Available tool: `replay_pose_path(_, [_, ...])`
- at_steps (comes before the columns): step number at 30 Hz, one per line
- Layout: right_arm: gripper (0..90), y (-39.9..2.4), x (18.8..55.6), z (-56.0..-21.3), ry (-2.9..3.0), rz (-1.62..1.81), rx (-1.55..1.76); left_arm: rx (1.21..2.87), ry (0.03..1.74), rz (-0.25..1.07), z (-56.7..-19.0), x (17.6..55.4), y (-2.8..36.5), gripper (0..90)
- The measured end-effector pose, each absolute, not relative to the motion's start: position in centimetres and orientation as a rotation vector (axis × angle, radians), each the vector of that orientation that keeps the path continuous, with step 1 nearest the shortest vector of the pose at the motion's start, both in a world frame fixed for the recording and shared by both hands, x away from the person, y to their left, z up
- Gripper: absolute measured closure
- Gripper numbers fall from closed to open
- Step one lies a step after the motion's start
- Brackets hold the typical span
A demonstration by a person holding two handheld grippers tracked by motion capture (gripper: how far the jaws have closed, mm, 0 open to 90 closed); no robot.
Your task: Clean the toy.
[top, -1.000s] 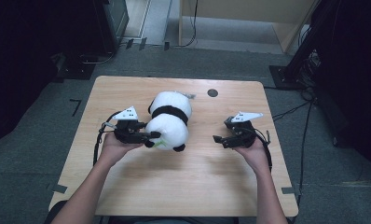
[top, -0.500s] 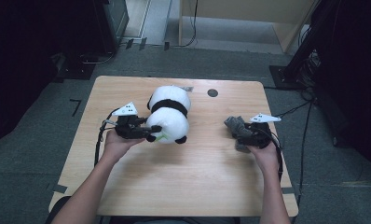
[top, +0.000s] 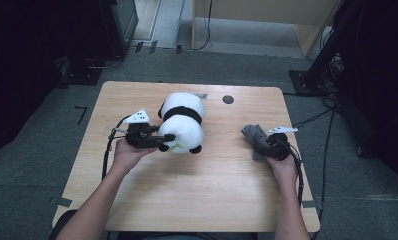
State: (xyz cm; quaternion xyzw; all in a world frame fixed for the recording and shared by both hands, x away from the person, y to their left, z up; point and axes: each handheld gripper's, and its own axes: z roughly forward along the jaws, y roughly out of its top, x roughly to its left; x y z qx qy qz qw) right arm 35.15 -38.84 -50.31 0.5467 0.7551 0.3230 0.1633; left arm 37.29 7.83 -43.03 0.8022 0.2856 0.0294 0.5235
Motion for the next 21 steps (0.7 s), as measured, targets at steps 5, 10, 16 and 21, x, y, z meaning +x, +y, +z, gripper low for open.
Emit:
replay_pose_path(5, [73.1,-38.9,34.9,-50.1,2.137,0.885,1.575,1.914,0.695,0.071,-42.9,37.2,7.8,51.8])
replay_pose_path(10, [75.2,-37.9,34.7,-49.0,2.134,0.924,1.557,1.911,0.694,0.073,-42.9,37.1,7.7,51.9])
replay_pose_path(16, [75.3,-35.1,34.0,-46.1,2.157,1.062,1.441,1.910,0.709,0.083,-42.9,37.1,7.6,51.8])
replay_pose_path(21, [75.2,-32.6,33.8,-44.5,2.194,1.096,1.373,1.902,0.717,0.088,-42.9,37.0,7.6,51.8])
